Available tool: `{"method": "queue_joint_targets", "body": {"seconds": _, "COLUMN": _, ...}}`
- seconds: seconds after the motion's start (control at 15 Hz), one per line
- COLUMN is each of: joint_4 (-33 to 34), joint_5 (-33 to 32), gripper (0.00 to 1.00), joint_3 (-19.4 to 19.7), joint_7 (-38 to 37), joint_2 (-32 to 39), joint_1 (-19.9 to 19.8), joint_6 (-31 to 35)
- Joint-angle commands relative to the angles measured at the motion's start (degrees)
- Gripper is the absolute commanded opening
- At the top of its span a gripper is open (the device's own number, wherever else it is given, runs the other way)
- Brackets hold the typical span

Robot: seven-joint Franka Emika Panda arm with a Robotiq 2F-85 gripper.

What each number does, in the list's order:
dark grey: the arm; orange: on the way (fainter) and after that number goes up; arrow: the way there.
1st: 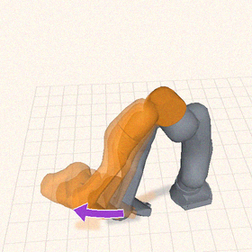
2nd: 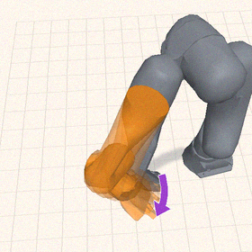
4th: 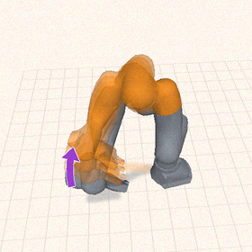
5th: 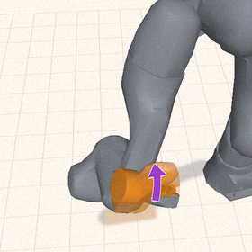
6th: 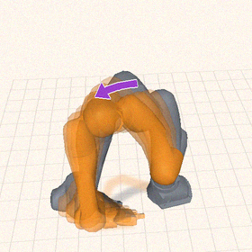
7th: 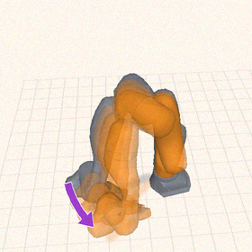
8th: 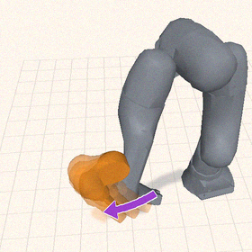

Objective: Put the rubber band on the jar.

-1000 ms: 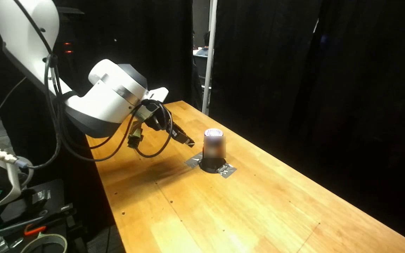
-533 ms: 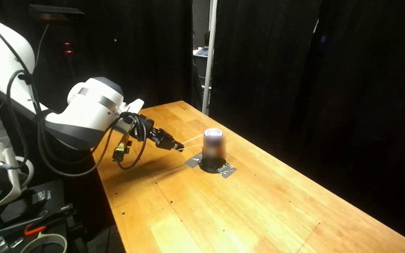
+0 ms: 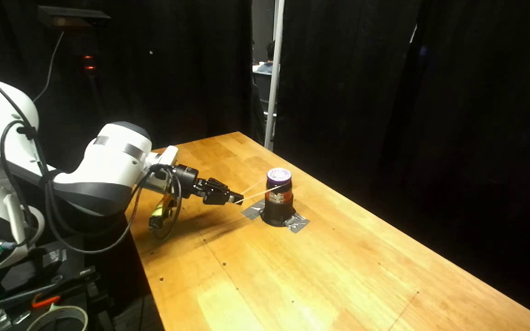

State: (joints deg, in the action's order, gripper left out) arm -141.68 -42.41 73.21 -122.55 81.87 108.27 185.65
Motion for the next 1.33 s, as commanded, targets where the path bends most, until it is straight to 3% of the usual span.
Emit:
{"method": "queue_joint_targets", "body": {"seconds": 0.0, "joint_4": -1.7, "joint_5": 2.5, "gripper": 0.14, "joint_3": 0.4, "joint_7": -4.0, "joint_2": 7.3, "joint_1": 4.6, "joint_6": 0.3}}
{"method": "queue_joint_targets", "body": {"seconds": 0.4, "joint_4": -0.7, "joint_5": -5.6, "gripper": 0.15, "joint_3": 2.1, "joint_7": -9.9, "joint_2": 4.1, "joint_1": 9.6, "joint_6": -12.5}}
{"method": "queue_joint_targets", "body": {"seconds": 0.8, "joint_4": 0.2, "joint_5": -16.4, "gripper": 0.16, "joint_3": 1.8, "joint_7": -20.1, "joint_2": 3.4, "joint_1": 9.4, "joint_6": -16.9}}
{"method": "queue_joint_targets", "body": {"seconds": 0.87, "joint_4": 0.2, "joint_5": -17.3, "gripper": 0.40, "joint_3": 2.0, "joint_7": -20.6, "joint_2": 3.4, "joint_1": 8.7, "joint_6": -16.2}}
{"method": "queue_joint_targets", "body": {"seconds": 0.93, "joint_4": 0.2, "joint_5": -19.0, "gripper": 0.40, "joint_3": 2.8, "joint_7": -20.9, "joint_2": 3.4, "joint_1": 8.0, "joint_6": -14.5}}
{"method": "queue_joint_targets", "body": {"seconds": 1.07, "joint_4": 0.0, "joint_5": -22.9, "gripper": 0.55, "joint_3": 8.0, "joint_7": -17.0, "joint_2": 3.4, "joint_1": 4.6, "joint_6": -5.5}}
{"method": "queue_joint_targets", "body": {"seconds": 1.27, "joint_4": 2.2, "joint_5": -30.3, "gripper": 0.77, "joint_3": 17.9, "joint_7": -8.3, "joint_2": -1.6, "joint_1": -4.0, "joint_6": 7.5}}
